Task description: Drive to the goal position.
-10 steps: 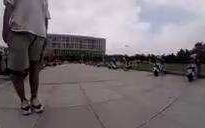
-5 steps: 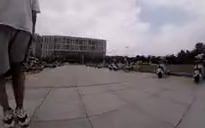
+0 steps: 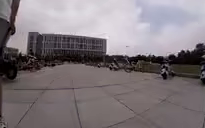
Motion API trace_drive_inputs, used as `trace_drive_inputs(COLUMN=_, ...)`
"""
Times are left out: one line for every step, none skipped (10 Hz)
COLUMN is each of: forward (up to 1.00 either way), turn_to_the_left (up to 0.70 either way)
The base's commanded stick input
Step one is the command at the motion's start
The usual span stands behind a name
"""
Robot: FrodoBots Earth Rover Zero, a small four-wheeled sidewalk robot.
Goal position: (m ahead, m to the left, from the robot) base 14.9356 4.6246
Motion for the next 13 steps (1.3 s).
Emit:
trace_drive_inputs(forward=0.7, turn_to_the_left=0.0)
trace_drive_inputs(forward=0.7, turn_to_the_left=0.0)
trace_drive_inputs(forward=0.7, turn_to_the_left=0.0)
trace_drive_inputs(forward=0.7, turn_to_the_left=0.0)
trace_drive_inputs(forward=0.7, turn_to_the_left=0.0)
trace_drive_inputs(forward=0.7, turn_to_the_left=0.0)
trace_drive_inputs(forward=0.7, turn_to_the_left=0.0)
trace_drive_inputs(forward=0.7, turn_to_the_left=0.0)
trace_drive_inputs(forward=0.7, turn_to_the_left=0.0)
trace_drive_inputs(forward=0.7, turn_to_the_left=0.0)
trace_drive_inputs(forward=0.7, turn_to_the_left=0.0)
trace_drive_inputs(forward=0.7, turn_to_the_left=0.02)
trace_drive_inputs(forward=0.7, turn_to_the_left=0.11)
